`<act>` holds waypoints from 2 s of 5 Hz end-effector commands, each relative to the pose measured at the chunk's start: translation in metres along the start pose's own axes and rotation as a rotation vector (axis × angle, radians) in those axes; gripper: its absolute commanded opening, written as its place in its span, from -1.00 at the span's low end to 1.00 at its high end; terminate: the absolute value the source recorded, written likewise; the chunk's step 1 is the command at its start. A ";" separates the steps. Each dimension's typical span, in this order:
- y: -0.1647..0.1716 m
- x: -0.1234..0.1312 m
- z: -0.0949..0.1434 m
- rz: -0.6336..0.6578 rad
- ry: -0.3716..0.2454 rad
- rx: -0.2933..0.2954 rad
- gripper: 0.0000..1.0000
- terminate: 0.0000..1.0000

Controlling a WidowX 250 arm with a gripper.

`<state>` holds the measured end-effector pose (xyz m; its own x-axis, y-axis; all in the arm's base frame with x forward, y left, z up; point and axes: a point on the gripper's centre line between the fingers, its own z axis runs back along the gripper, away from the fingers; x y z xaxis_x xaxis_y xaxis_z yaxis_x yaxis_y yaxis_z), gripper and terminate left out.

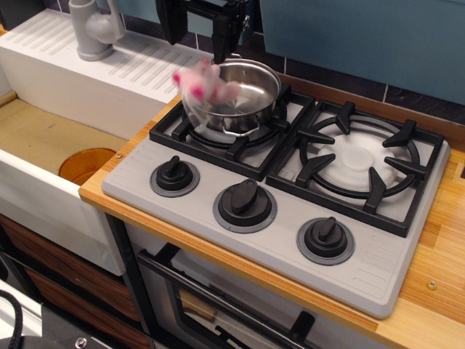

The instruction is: Put pan on stove and put stuffedpig in pan

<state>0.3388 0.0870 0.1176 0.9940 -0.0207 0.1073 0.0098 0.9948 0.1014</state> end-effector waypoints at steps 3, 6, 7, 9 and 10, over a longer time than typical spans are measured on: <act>-0.012 0.004 0.023 0.028 -0.112 -0.006 1.00 -1.00; -0.028 0.010 0.036 0.041 -0.157 0.105 1.00 -1.00; -0.034 0.012 0.037 0.037 -0.135 0.105 1.00 -1.00; -0.048 0.014 0.033 0.024 -0.105 0.044 1.00 -1.00; -0.051 0.017 0.029 0.026 -0.108 0.028 1.00 -1.00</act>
<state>0.3399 0.0361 0.1288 0.9871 -0.0009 0.1600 -0.0180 0.9930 0.1165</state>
